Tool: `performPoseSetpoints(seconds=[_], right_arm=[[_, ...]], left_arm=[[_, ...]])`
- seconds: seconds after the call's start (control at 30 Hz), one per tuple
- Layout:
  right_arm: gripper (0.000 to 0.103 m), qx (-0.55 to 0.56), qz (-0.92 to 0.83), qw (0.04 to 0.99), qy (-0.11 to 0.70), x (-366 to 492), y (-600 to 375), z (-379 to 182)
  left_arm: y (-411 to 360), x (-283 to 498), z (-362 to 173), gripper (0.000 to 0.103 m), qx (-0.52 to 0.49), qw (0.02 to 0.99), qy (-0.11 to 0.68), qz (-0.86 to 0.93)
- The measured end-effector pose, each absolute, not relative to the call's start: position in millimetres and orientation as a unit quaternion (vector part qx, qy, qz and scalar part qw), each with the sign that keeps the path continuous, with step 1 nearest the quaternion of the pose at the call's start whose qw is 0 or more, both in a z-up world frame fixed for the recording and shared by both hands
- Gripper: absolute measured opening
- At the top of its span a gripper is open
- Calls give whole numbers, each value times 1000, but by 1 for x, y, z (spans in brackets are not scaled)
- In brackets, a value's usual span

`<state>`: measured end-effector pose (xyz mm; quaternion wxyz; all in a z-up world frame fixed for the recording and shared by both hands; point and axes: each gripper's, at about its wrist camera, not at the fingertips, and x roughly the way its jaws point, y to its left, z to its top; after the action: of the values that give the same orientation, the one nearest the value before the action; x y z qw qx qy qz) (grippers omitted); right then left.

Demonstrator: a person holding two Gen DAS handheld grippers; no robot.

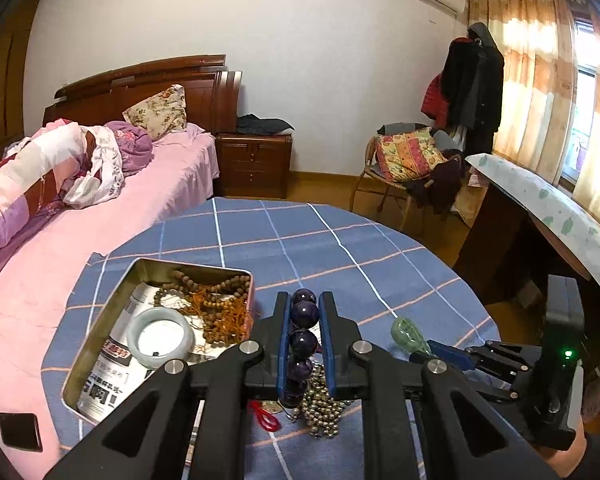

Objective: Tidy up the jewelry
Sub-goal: 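Carry the purple bracelet over the tin with the left tool while the right tool carries the jade pendant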

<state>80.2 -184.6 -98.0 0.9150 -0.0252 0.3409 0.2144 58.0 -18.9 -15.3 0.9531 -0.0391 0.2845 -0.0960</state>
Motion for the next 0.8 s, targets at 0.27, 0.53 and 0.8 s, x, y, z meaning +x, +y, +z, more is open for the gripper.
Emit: performPoseSetpoints(seconds=[0.27, 0.53, 0.8], right_arm=[[18, -21, 235, 917, 322, 69, -171, -80], [18, -21, 255, 918, 302, 66, -153, -63], [18, -27, 274, 917, 288, 65, -132, -47]], left_arm=[[-13, 52, -9, 13, -34, 956, 277, -84], [-4, 47, -5, 13, -34, 959, 272, -76], [11, 45, 2, 13, -40, 963, 261, -60]])
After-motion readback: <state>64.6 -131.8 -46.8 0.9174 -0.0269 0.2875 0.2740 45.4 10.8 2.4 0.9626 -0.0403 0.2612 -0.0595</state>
